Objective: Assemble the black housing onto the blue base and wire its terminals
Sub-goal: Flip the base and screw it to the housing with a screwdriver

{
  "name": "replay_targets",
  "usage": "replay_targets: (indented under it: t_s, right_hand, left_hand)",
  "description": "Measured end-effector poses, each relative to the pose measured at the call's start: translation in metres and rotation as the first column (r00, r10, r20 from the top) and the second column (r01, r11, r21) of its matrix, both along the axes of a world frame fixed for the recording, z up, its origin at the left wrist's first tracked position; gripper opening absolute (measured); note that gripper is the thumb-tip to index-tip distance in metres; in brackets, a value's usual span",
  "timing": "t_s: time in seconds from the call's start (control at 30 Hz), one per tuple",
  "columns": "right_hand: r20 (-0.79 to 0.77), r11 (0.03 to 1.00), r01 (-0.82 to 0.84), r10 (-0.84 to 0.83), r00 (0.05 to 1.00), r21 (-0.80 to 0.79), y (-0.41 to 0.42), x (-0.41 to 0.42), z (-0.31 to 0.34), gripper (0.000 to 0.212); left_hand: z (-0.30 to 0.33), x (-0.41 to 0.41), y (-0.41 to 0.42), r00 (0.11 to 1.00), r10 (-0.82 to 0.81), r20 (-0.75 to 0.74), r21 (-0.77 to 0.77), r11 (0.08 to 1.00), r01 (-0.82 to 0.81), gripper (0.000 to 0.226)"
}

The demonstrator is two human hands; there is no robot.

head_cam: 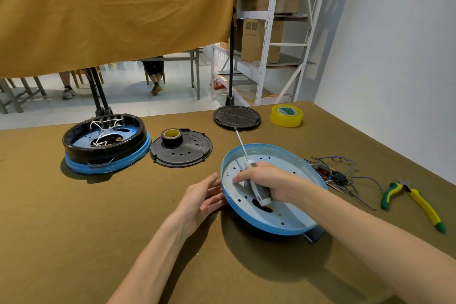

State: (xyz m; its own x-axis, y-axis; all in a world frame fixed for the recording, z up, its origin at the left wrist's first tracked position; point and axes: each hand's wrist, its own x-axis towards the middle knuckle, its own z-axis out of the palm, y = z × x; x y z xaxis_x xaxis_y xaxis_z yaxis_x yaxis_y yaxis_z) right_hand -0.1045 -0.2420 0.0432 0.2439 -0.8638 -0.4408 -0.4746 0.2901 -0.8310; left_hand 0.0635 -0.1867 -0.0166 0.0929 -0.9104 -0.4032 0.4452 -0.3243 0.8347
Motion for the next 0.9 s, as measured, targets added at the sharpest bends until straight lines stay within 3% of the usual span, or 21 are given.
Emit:
replay_targets:
  t_s: [0.37,0.53,0.6,0.67,0.77,0.9]
  right_hand:
    - [-0.02,0.999,0.008,-0.009,1.0,-0.04,-0.002,0.003,-0.006,0.033]
    - [-0.048,0.998,-0.059,0.058,0.997,-0.034,0.0,0.004,-0.002,0.03]
    - [-0.16,0.981,-0.134,0.11,0.981,-0.143,0.001,-0.001,0.006,0.029]
    - [-0.34,0.913,-0.225,0.104,0.935,-0.34,0.0,-0.011,0.017,0.043]
    - [-0.412,0.83,-0.269,0.052,0.91,-0.488,0.001,-0.024,0.031,0.047]
    - [-0.27,0.912,-0.265,0.181,0.945,-0.314,0.007,-0.039,0.053,0.034]
  left_hand:
    - [-0.001,0.004,-0.001,0.998,-0.048,-0.035,0.006,0.999,0.049,0.061]
    - [0.001,0.004,-0.002,0.993,-0.115,0.02,-0.032,0.993,0.116,0.07]
    - [-0.001,0.004,-0.004,0.994,-0.1,0.032,-0.041,0.994,0.101,0.076]
    - [-0.002,0.002,-0.006,0.997,-0.061,0.044,-0.044,0.997,0.063,0.085]
    - [-0.004,0.0,-0.008,0.998,-0.019,0.067,-0.033,0.999,0.021,0.093]
    - [-0.004,-0.001,-0.007,0.998,-0.005,0.062,-0.029,1.0,0.006,0.091]
